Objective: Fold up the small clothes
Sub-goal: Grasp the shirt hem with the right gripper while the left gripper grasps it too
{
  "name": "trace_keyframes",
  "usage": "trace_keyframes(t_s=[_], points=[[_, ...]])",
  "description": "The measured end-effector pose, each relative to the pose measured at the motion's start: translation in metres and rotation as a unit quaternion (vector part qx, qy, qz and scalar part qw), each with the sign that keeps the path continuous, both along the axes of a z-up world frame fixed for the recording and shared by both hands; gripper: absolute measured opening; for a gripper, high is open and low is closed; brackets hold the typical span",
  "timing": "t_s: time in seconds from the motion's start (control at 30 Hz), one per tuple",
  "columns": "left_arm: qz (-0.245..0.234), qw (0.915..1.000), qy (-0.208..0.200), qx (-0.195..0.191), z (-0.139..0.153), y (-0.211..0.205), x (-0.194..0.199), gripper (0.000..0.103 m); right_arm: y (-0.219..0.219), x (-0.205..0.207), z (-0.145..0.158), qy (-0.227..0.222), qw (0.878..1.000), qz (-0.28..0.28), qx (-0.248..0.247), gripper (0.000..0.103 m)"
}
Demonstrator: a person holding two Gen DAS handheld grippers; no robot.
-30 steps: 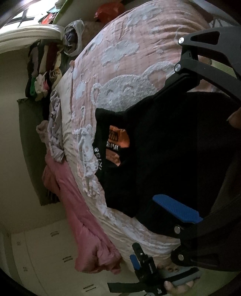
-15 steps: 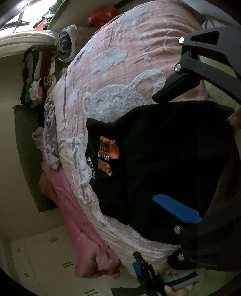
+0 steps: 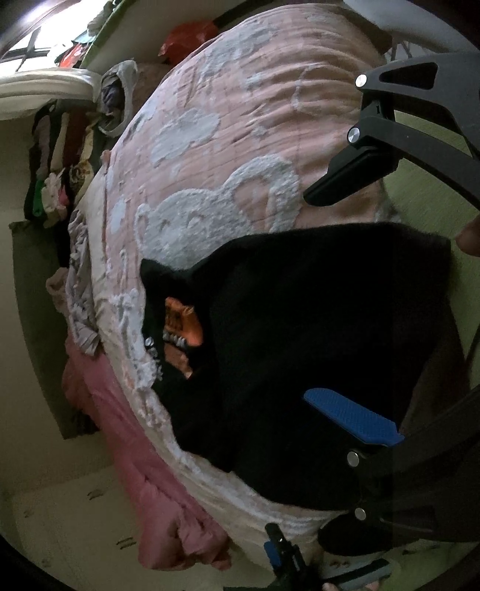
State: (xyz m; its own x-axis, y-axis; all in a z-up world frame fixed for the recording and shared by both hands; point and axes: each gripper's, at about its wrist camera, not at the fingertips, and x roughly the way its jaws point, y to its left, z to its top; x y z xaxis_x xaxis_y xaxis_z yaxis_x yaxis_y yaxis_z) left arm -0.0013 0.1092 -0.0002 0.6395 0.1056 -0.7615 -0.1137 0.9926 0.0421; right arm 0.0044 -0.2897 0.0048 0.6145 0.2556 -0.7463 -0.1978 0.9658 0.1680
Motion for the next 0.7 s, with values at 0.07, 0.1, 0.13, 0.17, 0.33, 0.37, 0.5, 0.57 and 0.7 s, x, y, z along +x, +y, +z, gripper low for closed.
trace_keyframes(t_s=[0.07, 0.1, 0.13, 0.17, 0.33, 0.37, 0.5, 0.57, 0.7], points=[[0.002, 1.0, 0.005, 0.001, -0.004, 0.002, -0.001, 0.093, -0.003, -0.001, -0.006, 0.008, 1.0, -0.002, -0.002, 0.098], [0.003, 1.0, 0.007, 0.002, -0.005, 0.003, -0.002, 0.093, -0.004, -0.002, -0.009, 0.01, 1.0, -0.002, -0.003, 0.098], [0.002, 1.0, 0.009, 0.002, -0.007, 0.003, -0.003, 0.093, -0.005, -0.003, -0.012, 0.014, 1.0, -0.001, -0.005, 0.098], [0.001, 0.9999, 0.01, 0.002, -0.009, 0.003, -0.003, 0.093, -0.006, -0.004, -0.014, 0.016, 1.0, 0.0, -0.006, 0.098], [-0.001, 0.9996, 0.029, 0.0, -0.024, 0.005, -0.009, 0.093, -0.006, -0.006, -0.025, 0.032, 0.999, 0.008, -0.014, 0.098], [-0.002, 0.9995, 0.032, 0.0, -0.026, 0.005, -0.01, 0.093, -0.006, -0.005, -0.027, 0.035, 0.999, 0.009, -0.014, 0.098], [-0.006, 0.999, 0.045, 0.001, -0.036, 0.006, -0.014, 0.093, -0.009, -0.002, -0.037, 0.05, 0.999, 0.011, -0.009, 0.098], [-0.004, 0.9988, 0.05, 0.001, -0.04, 0.009, -0.016, 0.093, -0.011, 0.0, -0.041, 0.055, 0.998, 0.012, -0.003, 0.098], [0.0, 0.9983, 0.057, -0.007, -0.045, 0.017, -0.021, 0.093, -0.012, 0.003, -0.047, 0.066, 0.998, 0.011, 0.0, 0.098]])
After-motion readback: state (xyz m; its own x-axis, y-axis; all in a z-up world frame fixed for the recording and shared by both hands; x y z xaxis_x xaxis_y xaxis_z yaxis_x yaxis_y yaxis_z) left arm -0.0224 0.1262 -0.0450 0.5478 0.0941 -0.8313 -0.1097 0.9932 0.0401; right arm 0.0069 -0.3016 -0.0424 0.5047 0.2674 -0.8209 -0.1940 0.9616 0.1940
